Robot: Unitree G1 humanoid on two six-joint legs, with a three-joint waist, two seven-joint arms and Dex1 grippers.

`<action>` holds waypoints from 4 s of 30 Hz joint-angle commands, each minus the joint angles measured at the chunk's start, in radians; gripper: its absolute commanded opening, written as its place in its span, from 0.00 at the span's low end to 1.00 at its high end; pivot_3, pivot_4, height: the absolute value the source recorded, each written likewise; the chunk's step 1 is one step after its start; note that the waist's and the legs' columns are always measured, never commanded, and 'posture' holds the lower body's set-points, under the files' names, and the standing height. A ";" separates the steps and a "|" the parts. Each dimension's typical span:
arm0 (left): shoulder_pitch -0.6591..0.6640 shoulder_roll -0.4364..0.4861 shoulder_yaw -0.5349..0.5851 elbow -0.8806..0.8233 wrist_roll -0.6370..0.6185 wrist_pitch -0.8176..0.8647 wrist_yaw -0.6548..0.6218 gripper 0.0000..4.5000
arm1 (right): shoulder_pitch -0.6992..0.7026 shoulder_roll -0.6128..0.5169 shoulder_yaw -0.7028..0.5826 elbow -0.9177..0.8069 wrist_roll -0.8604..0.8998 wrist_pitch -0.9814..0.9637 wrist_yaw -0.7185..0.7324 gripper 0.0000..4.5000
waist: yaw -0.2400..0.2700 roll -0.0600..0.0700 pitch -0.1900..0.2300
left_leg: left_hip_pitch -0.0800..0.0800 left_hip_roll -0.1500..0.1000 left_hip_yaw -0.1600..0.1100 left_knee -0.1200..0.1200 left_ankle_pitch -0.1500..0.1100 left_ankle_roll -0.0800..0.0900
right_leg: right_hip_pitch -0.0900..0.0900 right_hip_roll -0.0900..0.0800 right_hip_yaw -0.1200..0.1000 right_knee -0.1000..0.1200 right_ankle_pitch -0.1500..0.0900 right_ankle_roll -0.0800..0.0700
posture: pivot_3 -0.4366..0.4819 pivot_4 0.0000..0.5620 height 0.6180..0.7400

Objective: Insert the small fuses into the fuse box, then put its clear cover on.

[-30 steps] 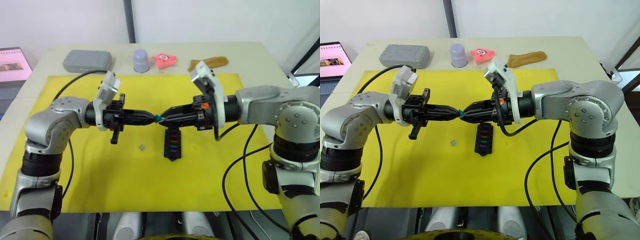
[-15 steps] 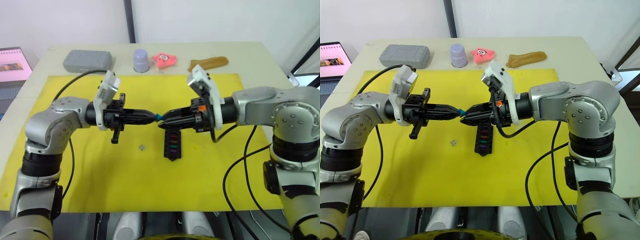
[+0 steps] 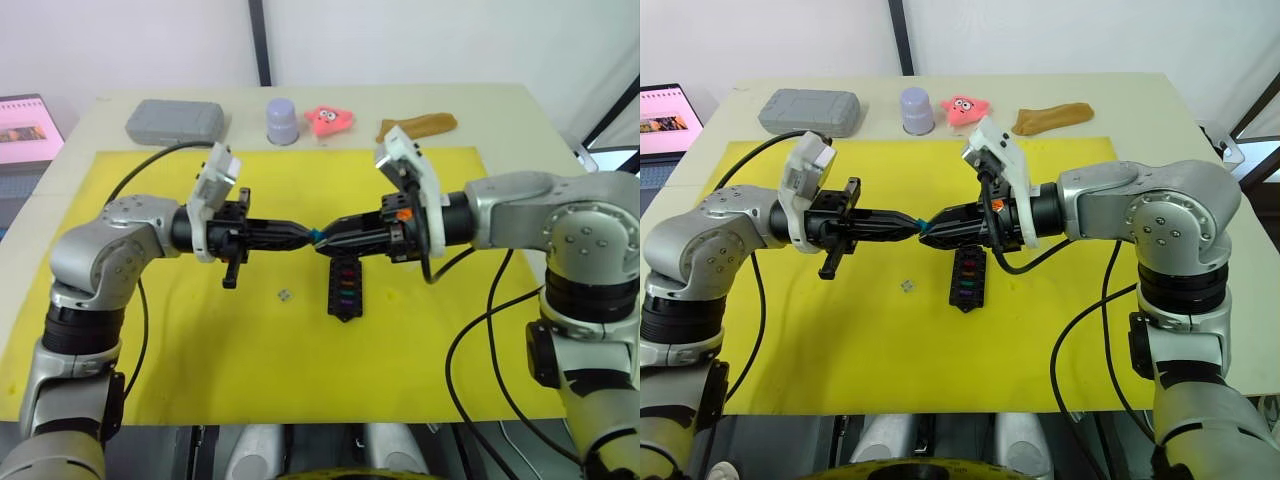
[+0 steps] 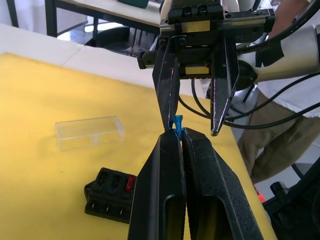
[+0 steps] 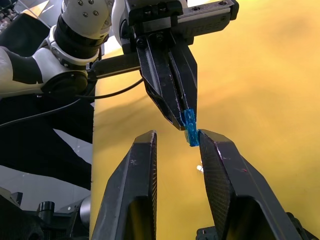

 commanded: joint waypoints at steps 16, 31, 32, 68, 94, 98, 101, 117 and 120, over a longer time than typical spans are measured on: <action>-0.011 0.044 -0.132 0.018 0.213 -0.171 0.030 0.53 | -0.047 -0.178 0.211 -0.047 -0.223 -0.228 0.126 0.00 | 0.002 0.000 0.000 | 0.000 -0.001 0.000 0.000 0.000 0.000 | 0.000 0.000 0.000 -0.001 0.000 0.000 | 0.48 0.27 1.00; 0.006 -0.063 -0.349 0.300 0.556 -0.648 -0.016 0.99 | -0.057 -0.275 0.559 0.032 -0.686 -0.567 0.364 0.00 | 0.003 0.000 0.000 | -0.001 0.000 0.001 0.000 0.000 0.000 | 0.000 0.001 0.000 -0.003 0.000 0.000 | 0.48 0.27 1.00; 0.003 -0.072 -0.352 0.309 0.562 -0.655 -0.016 0.99 | -0.060 -0.269 0.562 0.035 -0.696 -0.563 0.370 0.00 | 0.003 0.000 0.000 | -0.001 0.000 0.001 0.000 0.000 0.000 | 0.000 0.001 0.000 -0.003 0.000 0.000 | 0.48 0.27 1.00; 0.006 -0.107 -0.342 0.268 0.585 -0.641 -0.017 0.99 | -0.030 -0.215 0.599 0.073 -0.875 -0.540 0.461 0.00 | 0.002 0.000 0.000 | -0.001 0.000 0.001 0.000 0.000 0.000 | 0.000 0.001 -0.001 -0.003 0.000 0.000 | 0.48 0.27 1.00; 0.015 -0.116 -0.352 0.246 0.587 -0.636 -0.020 0.99 | -0.067 -0.201 0.579 0.064 -0.878 -0.439 0.466 0.00 | 0.003 0.000 0.000 | 0.000 0.000 0.001 0.000 0.000 0.000 | 0.000 0.001 -0.001 -0.002 0.000 0.000 | 0.48 0.27 1.00; 0.015 -0.119 -0.354 0.247 0.589 -0.639 -0.022 0.99 | -0.080 -0.205 0.568 0.064 -0.870 -0.428 0.472 0.00 | 0.003 0.000 0.000 | 0.000 0.000 0.001 0.000 0.000 0.000 | 0.000 0.001 -0.001 -0.002 0.000 0.000 | 0.48 0.27 1.00; 0.017 -0.120 -0.354 0.246 0.590 -0.640 -0.025 0.99 | -0.083 -0.207 0.564 0.064 -0.867 -0.423 0.474 0.00 | 0.003 0.000 0.000 | 0.000 0.000 0.001 0.000 0.000 0.000 | 0.000 0.001 -0.001 -0.002 0.000 0.000 | 0.48 0.27 1.00; 0.019 -0.122 -0.352 0.240 0.591 -0.635 -0.023 0.99 | -0.069 -0.198 0.573 0.060 -0.855 -0.405 0.465 0.00 | 0.002 0.000 0.000 | 0.000 0.000 0.001 0.000 0.000 0.000 | 0.000 0.001 -0.001 -0.002 0.000 0.000 | 0.48 0.27 1.00; 0.021 -0.121 -0.351 0.239 0.590 -0.634 -0.023 0.99 | -0.066 -0.196 0.576 0.061 -0.854 -0.405 0.463 0.00 | 0.002 0.000 0.000 | 0.000 0.000 0.001 0.000 0.000 0.000 | 0.000 0.001 -0.001 -0.002 0.000 0.000 | 0.48 0.27 1.00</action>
